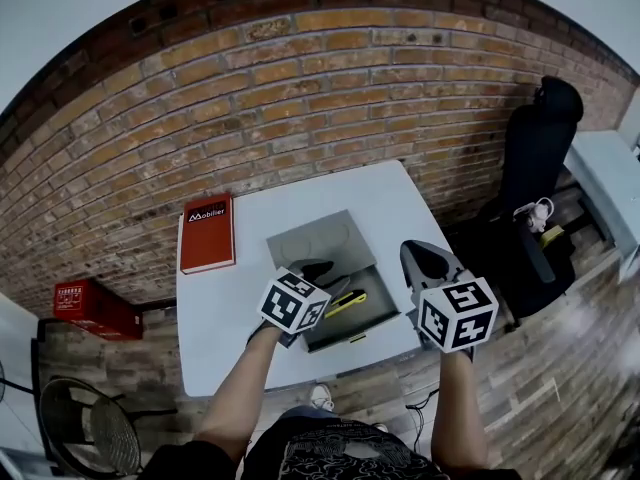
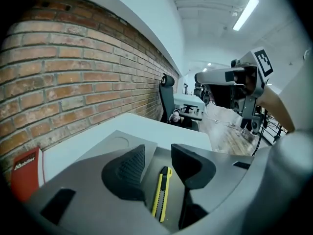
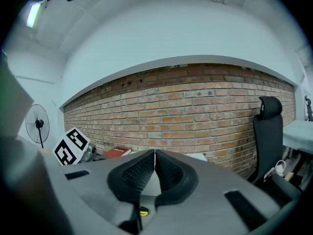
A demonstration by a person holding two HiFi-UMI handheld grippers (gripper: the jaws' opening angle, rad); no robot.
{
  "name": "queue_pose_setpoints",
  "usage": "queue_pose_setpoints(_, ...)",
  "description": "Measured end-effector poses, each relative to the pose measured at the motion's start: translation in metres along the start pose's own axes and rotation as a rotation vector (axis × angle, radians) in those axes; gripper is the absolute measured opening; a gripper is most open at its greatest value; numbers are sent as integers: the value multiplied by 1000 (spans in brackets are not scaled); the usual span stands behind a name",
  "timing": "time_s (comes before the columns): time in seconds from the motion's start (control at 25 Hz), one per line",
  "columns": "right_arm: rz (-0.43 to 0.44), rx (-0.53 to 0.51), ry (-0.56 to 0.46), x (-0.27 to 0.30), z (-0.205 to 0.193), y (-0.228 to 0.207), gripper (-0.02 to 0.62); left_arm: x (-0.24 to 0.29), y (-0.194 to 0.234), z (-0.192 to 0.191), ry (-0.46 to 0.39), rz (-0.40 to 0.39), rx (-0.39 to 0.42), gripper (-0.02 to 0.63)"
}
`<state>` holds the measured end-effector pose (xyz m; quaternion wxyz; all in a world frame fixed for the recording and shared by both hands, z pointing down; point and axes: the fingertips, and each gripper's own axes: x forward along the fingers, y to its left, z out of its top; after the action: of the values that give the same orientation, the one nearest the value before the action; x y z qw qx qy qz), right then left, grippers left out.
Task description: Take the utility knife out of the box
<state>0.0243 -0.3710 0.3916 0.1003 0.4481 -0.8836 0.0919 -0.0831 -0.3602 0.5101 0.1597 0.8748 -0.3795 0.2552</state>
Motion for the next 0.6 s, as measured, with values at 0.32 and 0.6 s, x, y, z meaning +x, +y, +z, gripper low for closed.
queue_pose_setpoints(0.32, -49, 21, 10, -1, -5, -13, 21, 37, -25, -56, 224, -132, 83, 192)
queue_pose_setpoints(0.6, -77, 41, 27, -3, -16, -21, 21, 56, -24, -88, 337, -147, 133, 199)
